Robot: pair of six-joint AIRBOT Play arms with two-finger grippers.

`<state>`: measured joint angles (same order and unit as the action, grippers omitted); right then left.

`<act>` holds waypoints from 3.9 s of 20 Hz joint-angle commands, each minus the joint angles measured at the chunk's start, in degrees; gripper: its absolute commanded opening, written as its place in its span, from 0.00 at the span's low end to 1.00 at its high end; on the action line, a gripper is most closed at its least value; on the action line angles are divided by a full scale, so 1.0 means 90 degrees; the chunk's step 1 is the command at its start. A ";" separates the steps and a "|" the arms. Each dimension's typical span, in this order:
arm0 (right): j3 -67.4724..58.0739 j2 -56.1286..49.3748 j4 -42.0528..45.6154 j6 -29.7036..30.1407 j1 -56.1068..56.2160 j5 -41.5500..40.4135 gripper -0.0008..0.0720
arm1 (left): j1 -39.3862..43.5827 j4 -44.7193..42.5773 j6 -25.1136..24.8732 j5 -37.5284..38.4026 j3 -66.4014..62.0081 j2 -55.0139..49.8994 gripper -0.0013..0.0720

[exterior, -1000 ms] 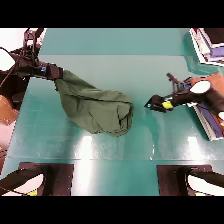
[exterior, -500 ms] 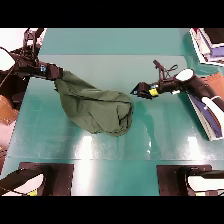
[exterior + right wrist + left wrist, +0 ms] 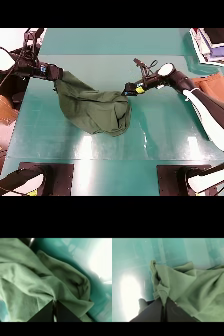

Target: Fold the shirts.

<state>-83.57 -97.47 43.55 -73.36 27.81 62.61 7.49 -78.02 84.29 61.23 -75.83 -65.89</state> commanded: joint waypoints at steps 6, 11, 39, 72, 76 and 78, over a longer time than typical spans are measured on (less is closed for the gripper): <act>-0.0998 0.2356 0.1613 -0.0170 -0.0056 0.0100 0.03 | -0.0002 0.0267 0.0138 -0.0010 -0.1409 0.1341 0.05; -0.1581 0.4189 0.2310 -0.0733 -0.0051 0.0209 0.03 | -0.0002 0.1107 0.0138 0.0019 -0.2919 0.2407 0.05; -0.2701 -0.0595 0.1562 -0.1511 -0.0950 0.1103 0.43 | -0.0005 0.0034 -0.0187 -0.0743 -0.0386 -0.2115 0.88; 0.1957 0.3653 0.0636 -0.0512 -0.2273 0.1547 0.53 | -0.2535 0.2795 -0.0920 -0.0542 0.4580 0.0474 0.05; 0.2455 0.3808 0.1586 -0.0731 -0.3123 0.2110 0.53 | -0.2535 0.2667 -0.0928 -0.0245 0.4172 0.0806 0.05; 0.3359 0.4051 0.1656 -0.0750 -0.3764 0.1882 0.53 | -0.2535 0.2669 -0.0954 -0.0092 0.4056 0.0894 0.05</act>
<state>-60.25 -62.94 54.92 -79.22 0.08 78.85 -15.31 -53.89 76.27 58.30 -37.60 -59.16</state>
